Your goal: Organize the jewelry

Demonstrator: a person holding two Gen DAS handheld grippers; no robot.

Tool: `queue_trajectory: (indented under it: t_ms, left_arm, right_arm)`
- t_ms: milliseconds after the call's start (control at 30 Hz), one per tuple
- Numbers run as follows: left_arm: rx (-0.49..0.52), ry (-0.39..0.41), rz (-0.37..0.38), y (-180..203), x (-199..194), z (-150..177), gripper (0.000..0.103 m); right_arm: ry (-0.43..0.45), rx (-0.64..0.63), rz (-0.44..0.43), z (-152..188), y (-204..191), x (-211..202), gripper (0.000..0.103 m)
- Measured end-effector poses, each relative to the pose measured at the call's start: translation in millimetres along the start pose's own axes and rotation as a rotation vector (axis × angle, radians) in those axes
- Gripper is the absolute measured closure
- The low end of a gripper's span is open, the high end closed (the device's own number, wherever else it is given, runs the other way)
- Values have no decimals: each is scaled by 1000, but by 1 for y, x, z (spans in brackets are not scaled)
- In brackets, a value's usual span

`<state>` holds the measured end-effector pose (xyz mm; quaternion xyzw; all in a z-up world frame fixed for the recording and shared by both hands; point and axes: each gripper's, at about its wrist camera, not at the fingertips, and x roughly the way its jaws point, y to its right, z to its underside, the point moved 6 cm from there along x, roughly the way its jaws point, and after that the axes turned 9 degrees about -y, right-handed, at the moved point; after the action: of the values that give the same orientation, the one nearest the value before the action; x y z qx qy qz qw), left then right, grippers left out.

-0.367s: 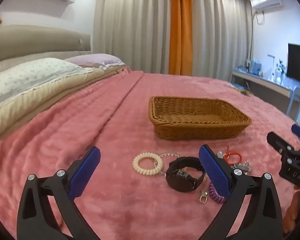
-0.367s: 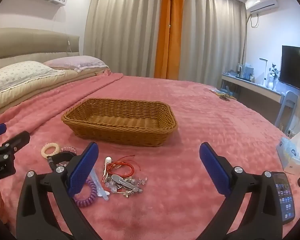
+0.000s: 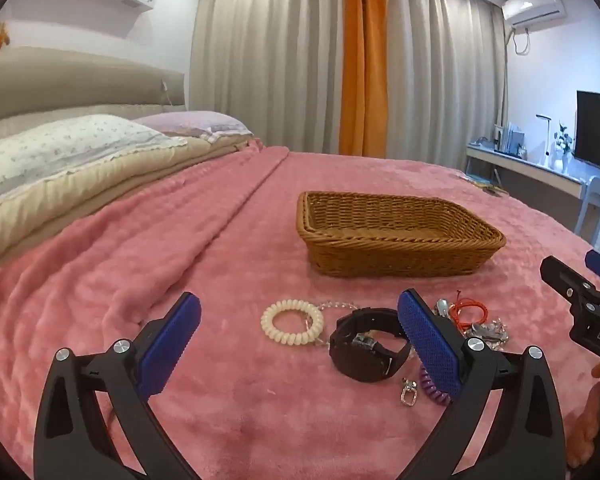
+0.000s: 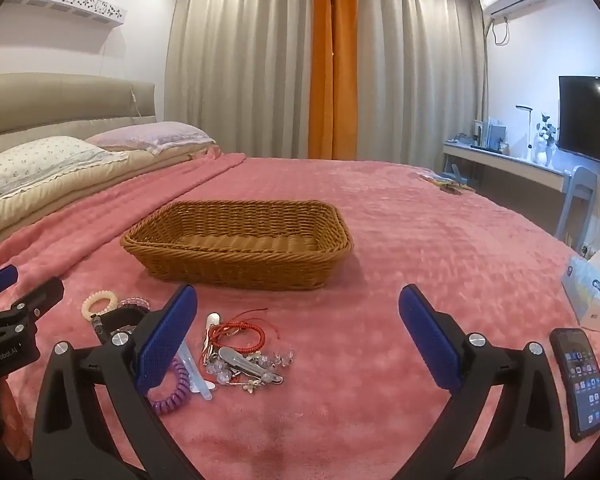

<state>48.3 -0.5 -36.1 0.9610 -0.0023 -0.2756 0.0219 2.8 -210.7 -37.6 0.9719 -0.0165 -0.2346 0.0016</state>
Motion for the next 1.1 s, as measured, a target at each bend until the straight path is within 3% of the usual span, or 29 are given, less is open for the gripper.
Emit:
queue_trajectory:
  t_ms: [167,1100]
  left_arm:
    - [-24,-22,15,-5,4,2,7]
    - [-33,-45,28,-7,11,8,7]
  right_arm:
    - [-2,-5,6,-14,-1,16,6]
    - [-15,6,-13,-12,3,19,6]
